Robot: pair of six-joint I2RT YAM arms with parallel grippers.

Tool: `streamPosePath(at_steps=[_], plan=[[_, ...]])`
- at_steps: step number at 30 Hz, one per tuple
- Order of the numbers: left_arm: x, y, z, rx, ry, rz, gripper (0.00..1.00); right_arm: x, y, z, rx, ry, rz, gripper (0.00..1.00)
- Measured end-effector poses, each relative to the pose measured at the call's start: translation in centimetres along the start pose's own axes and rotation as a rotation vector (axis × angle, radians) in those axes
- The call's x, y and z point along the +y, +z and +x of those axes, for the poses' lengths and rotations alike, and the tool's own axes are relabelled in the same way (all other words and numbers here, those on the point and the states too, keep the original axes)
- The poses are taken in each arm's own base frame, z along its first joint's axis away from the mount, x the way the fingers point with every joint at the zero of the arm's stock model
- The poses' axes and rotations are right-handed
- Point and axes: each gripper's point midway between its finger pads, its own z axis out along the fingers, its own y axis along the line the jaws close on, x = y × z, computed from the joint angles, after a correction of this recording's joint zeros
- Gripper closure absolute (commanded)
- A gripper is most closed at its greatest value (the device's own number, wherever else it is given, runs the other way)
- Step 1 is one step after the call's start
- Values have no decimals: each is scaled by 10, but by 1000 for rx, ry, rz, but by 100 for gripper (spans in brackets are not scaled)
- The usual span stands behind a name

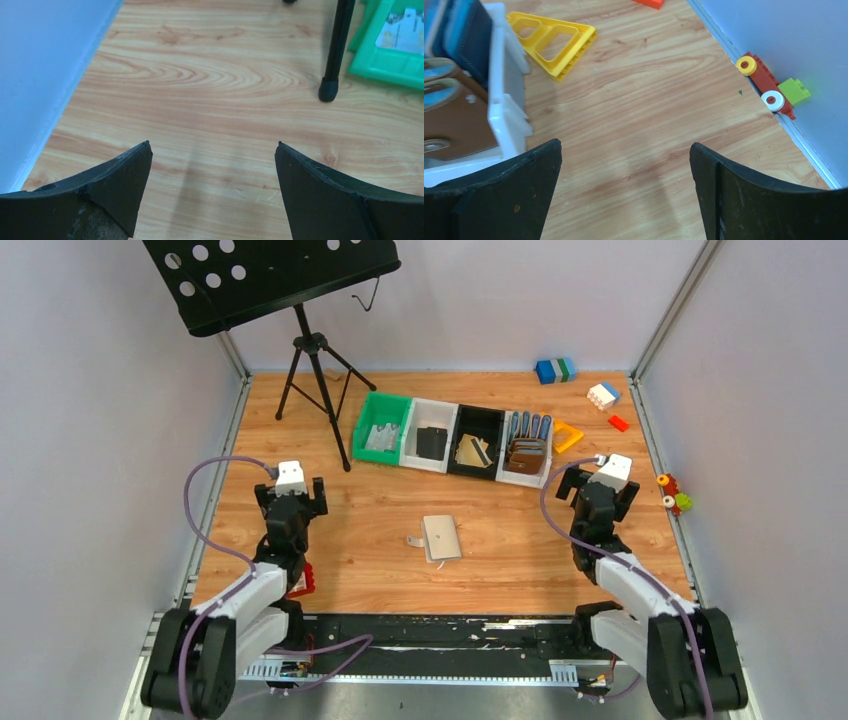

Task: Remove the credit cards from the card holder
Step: Reset both arms

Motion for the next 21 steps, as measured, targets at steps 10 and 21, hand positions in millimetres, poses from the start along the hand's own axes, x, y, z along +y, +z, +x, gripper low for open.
streamPosePath(at_steps=[10, 21], plan=[[-8, 27, 12, -24, 47, 67, 7, 17, 28, 23, 15, -97, -113, 0], [-19, 43, 17, -31, 38, 149, 0, 24, 39, 43, -12, -120, -201, 0]])
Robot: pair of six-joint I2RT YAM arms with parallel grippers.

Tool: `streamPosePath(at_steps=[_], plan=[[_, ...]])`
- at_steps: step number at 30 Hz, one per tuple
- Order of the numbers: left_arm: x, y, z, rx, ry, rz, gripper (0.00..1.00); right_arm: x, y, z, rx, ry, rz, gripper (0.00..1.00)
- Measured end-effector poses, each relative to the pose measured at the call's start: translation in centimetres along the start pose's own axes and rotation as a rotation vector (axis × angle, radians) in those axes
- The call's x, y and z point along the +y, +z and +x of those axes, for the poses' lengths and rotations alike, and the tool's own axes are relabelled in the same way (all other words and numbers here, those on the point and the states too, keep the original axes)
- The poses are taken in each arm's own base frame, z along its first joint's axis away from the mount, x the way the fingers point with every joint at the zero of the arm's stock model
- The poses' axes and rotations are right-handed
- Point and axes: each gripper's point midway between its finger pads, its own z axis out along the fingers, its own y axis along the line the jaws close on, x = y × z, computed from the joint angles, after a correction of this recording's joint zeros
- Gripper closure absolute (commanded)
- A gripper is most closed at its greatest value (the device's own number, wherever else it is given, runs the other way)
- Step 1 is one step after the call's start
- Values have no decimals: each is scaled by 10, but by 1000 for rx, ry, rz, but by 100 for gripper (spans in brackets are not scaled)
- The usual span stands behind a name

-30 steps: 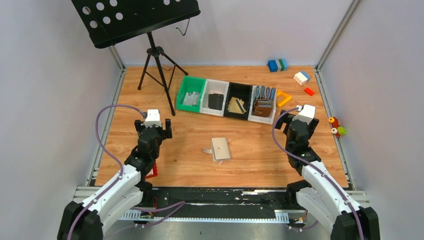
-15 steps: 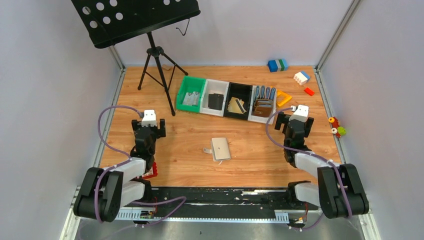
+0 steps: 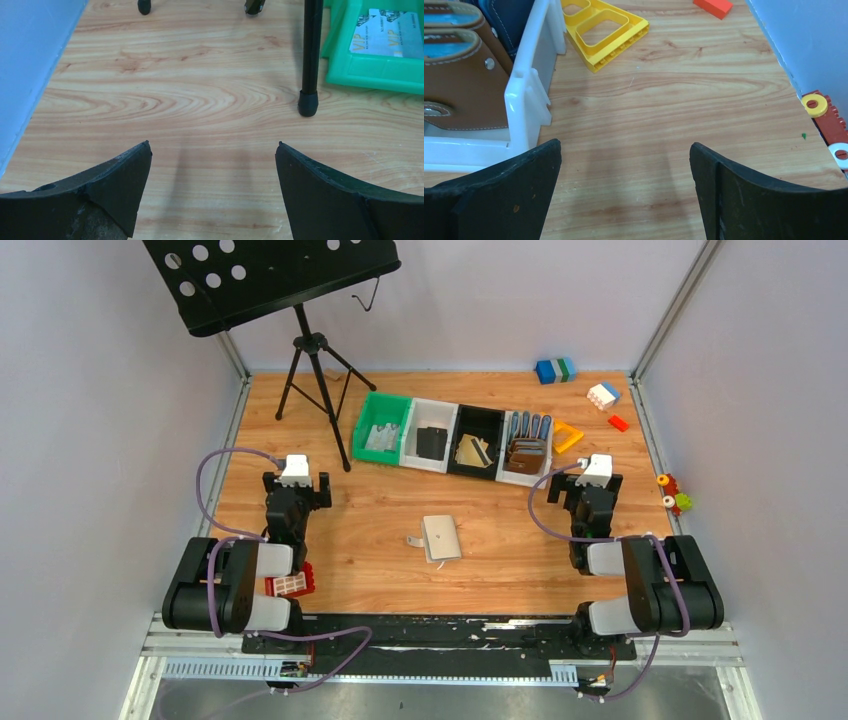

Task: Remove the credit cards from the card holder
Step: Reset both arms

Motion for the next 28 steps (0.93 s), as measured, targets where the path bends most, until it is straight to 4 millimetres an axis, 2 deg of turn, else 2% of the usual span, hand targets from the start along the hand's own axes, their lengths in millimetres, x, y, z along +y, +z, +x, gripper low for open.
streamPosePath(at_steps=[3, 19, 28], plan=[[-1, 0, -3, -11, -1, 8, 0, 1, 1, -6, -18, 3, -6, 0], [-3, 1, -3, -14, -2, 15, 0, 2, 1, -5, -17, 1, -9, 0], [-12, 0, -4, -19, 7, 73, 0, 2, 1, -5, -17, 1, -9, 0]])
